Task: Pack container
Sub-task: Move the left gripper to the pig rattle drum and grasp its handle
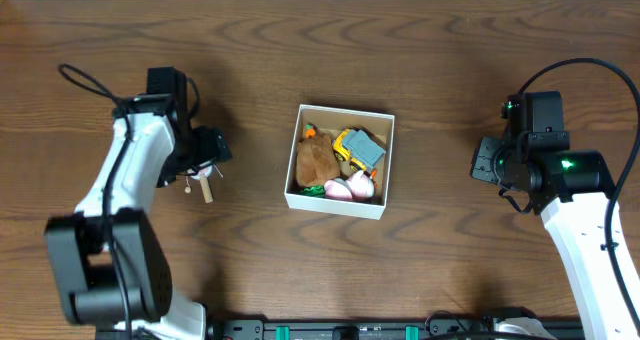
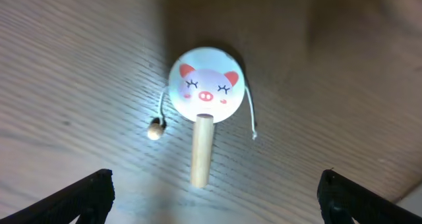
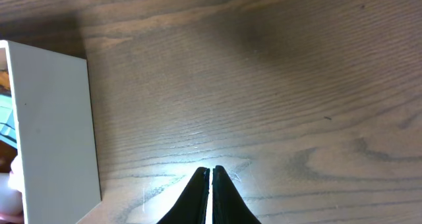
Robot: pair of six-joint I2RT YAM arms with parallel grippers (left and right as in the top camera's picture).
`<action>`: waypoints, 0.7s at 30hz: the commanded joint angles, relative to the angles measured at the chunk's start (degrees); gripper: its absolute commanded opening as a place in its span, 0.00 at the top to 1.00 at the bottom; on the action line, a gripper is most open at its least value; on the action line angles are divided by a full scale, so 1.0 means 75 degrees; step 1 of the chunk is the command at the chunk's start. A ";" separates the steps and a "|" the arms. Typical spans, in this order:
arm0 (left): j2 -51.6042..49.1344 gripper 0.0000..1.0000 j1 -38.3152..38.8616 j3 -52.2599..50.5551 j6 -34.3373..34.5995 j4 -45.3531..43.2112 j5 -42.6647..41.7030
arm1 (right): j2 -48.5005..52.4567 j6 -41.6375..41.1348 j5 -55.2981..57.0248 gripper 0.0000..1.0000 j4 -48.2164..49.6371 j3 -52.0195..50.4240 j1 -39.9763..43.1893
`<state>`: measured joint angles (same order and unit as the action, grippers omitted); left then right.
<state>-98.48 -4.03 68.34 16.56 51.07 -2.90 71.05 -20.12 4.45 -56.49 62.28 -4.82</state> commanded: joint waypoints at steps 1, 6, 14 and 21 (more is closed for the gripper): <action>-0.0469 0.02 -0.0041 -0.0073 0.0052 0.0041 -0.0163 | 0.0015 0.0093 0.0003 0.94 0.0015 -0.0035 0.0041; -0.0874 0.02 -0.0041 -0.0099 -0.0265 0.0026 -0.0536 | 0.0015 0.0093 0.0003 0.93 0.0012 -0.0035 0.0041; -0.1107 0.02 -0.0041 -0.0166 -0.0344 -0.0023 -0.0618 | 0.0015 0.0090 0.0003 0.93 0.0012 -0.0035 0.0041; -0.1119 0.02 -0.0041 -0.0822 -0.0335 -0.0624 -0.0621 | 0.0015 0.0093 0.0003 0.93 0.0009 -0.0035 0.0041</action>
<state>-106.02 -4.03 64.60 14.76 47.29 -7.33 71.05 -20.12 4.47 -56.47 62.28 -4.82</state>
